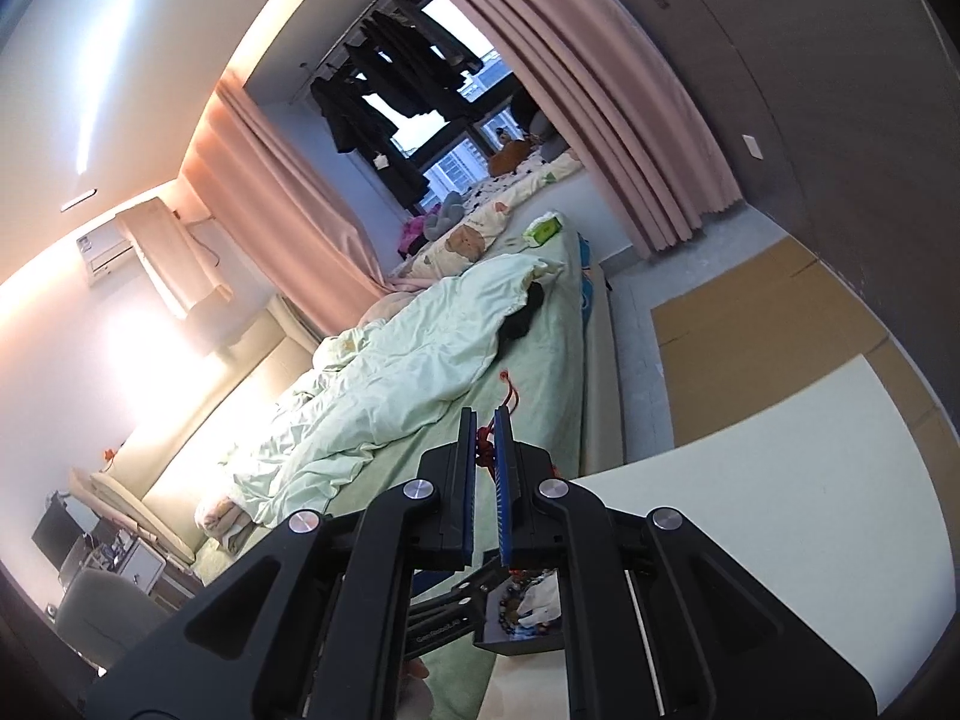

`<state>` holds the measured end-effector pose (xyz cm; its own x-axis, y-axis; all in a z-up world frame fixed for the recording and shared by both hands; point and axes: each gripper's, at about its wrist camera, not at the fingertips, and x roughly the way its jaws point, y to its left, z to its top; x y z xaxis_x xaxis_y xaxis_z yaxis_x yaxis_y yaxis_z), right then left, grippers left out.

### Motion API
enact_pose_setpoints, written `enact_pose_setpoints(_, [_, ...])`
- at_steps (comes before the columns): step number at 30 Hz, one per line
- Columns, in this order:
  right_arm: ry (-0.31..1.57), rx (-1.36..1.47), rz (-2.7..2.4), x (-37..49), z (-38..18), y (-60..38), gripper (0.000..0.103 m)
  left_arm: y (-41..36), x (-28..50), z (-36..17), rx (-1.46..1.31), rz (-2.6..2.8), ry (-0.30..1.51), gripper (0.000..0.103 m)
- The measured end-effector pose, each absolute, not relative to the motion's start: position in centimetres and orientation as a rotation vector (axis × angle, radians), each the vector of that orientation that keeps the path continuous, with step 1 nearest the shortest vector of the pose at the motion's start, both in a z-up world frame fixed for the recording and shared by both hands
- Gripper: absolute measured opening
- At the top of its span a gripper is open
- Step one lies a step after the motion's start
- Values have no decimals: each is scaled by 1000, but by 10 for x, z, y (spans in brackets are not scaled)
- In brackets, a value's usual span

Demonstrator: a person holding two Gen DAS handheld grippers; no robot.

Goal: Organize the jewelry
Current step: 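Grasp the hoop and pouch with the left gripper while the right carries the red bracelet to the box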

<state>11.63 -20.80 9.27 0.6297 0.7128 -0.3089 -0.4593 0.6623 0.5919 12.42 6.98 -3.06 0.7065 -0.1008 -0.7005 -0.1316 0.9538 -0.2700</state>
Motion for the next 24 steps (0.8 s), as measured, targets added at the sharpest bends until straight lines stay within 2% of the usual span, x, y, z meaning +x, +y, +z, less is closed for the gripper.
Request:
enact_pose_setpoints(13, [534, 380, 750, 98, 139, -157, 7, 130, 101, -7, -481, 105, 678, 88])
enact_pose_setpoints(18, [604, 340, 783, 98, 116, -123, 7, 147, 95, -7, -510, 132, 677, 88])
enact_pose_setpoints(22, [704, 300, 794, 106, 73, -94, 8, 156, 90, -8, -511, 164, 676, 90])
enact_pose_setpoints(23, [749, 282, 787, 112, 59, -87, 17, 159, 90, -9, -512, 171, 677, 90])
enact_pose_setpoints(24, [799, 272, 780, 118, 46, -83, 39, 161, 89, -10, -515, 180, 680, 90])
